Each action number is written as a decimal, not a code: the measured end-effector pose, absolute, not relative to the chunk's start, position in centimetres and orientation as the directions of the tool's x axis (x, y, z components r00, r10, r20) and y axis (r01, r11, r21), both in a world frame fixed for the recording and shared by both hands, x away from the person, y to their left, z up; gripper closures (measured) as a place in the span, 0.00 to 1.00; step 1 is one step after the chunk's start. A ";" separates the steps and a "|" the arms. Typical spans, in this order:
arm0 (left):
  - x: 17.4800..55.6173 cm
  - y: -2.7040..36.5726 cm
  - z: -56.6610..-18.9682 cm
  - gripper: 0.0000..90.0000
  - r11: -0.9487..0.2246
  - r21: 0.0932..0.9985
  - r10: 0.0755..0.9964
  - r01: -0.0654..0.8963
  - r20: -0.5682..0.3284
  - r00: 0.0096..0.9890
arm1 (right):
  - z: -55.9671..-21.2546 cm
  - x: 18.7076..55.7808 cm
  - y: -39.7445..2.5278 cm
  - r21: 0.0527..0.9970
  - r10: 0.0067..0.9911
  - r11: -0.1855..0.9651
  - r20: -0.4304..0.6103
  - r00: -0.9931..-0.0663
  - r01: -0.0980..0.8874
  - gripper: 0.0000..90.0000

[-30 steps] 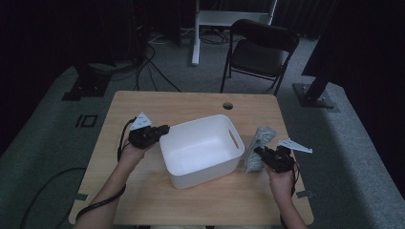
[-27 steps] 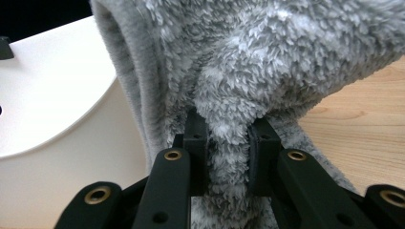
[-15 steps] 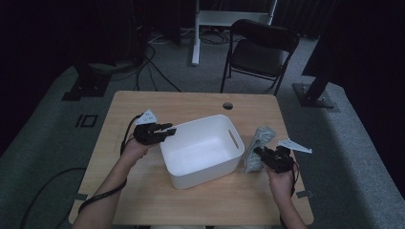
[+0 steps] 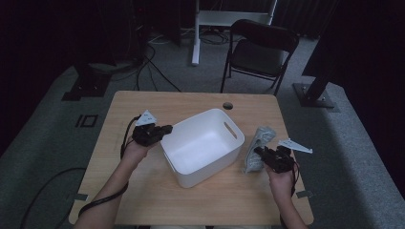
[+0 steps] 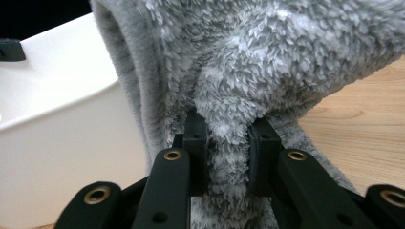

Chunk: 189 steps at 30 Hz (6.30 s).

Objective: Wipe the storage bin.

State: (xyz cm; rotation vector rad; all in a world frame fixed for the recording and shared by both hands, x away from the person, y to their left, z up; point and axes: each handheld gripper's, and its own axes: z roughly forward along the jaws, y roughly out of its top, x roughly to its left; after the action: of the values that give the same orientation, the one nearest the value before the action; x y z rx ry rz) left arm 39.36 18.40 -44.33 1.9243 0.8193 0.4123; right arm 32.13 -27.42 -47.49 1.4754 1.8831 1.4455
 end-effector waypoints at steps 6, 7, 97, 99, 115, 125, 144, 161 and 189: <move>39.0 18.3 -44.3 0.96 -0.288 0.876 0.727 0.387 -0.064 0.684 | -47.5 32.2 -27.2 0.856 0.864 -0.055 0.299 -0.404 0.514 0.83; 38.9 18.3 -44.3 0.96 -0.287 0.876 0.726 0.388 -0.066 0.684 | -47.5 32.2 -27.2 0.856 0.865 -0.053 0.297 -0.405 0.514 0.82; 37.2 17.4 -45.5 0.95 -0.274 0.893 0.711 0.357 -0.062 0.700 | -48.5 34.1 -22.8 0.810 0.835 0.043 0.292 -0.466 0.585 0.84; 37.2 17.4 -45.5 0.95 -0.275 0.892 0.711 0.359 -0.063 0.701 | -47.0 33.1 -22.8 0.841 0.826 0.044 0.273 -0.494 0.539 0.84; 37.3 17.5 -45.6 0.94 -0.276 0.901 0.682 0.335 -0.062 0.729 | -48.0 33.3 -20.7 0.838 0.850 0.112 0.197 -0.489 0.534 0.84; 37.3 17.5 -45.6 0.94 -0.273 0.901 0.684 0.336 -0.064 0.727 | -49.0 33.9 -20.9 0.810 0.850 0.102 0.231 -0.474 0.578 0.84; 37.2 17.1 -45.5 0.94 -0.287 0.897 0.701 0.335 -0.041 0.712 | -52.5 35.7 -20.9 0.722 0.852 0.124 0.275 -0.446 0.681 0.84; 37.2 16.7 -45.3 0.95 -0.321 0.886 0.690 0.335 -0.024 0.724 | -47.2 32.7 -20.8 0.851 0.809 0.133 0.203 -0.551 0.508 0.83; 37.1 16.3 -45.4 0.94 -0.317 0.891 0.697 0.325 -0.013 0.717 | -52.5 35.8 -20.5 0.733 0.852 0.154 0.241 -0.464 0.663 0.84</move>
State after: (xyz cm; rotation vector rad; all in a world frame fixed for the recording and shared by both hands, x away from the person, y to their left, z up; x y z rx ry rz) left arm 37.13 16.28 -45.36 1.9185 0.7882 0.4656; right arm 35.76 -20.48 -52.54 1.4782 2.1998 1.2024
